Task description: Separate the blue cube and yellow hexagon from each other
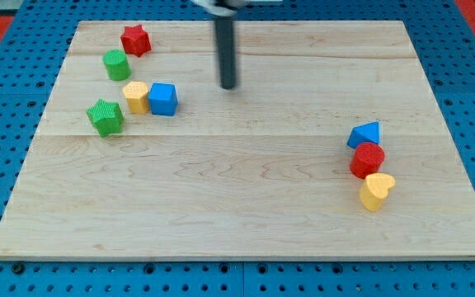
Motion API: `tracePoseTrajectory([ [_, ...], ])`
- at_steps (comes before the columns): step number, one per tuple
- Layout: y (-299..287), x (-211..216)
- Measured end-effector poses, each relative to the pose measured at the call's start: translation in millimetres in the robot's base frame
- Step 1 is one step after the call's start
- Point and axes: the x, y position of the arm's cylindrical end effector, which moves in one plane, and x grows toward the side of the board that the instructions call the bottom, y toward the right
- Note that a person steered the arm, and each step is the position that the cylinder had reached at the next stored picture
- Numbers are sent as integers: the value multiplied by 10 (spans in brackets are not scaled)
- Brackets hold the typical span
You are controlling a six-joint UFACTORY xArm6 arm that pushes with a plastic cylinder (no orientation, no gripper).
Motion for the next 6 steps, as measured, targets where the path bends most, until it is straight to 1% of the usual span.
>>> tracePoseTrajectory([
  [1, -807, 278],
  [2, -1527, 279],
  [3, -1359, 368],
  [4, -1374, 521],
  [5, -1806, 391],
  [6, -1806, -22],
])
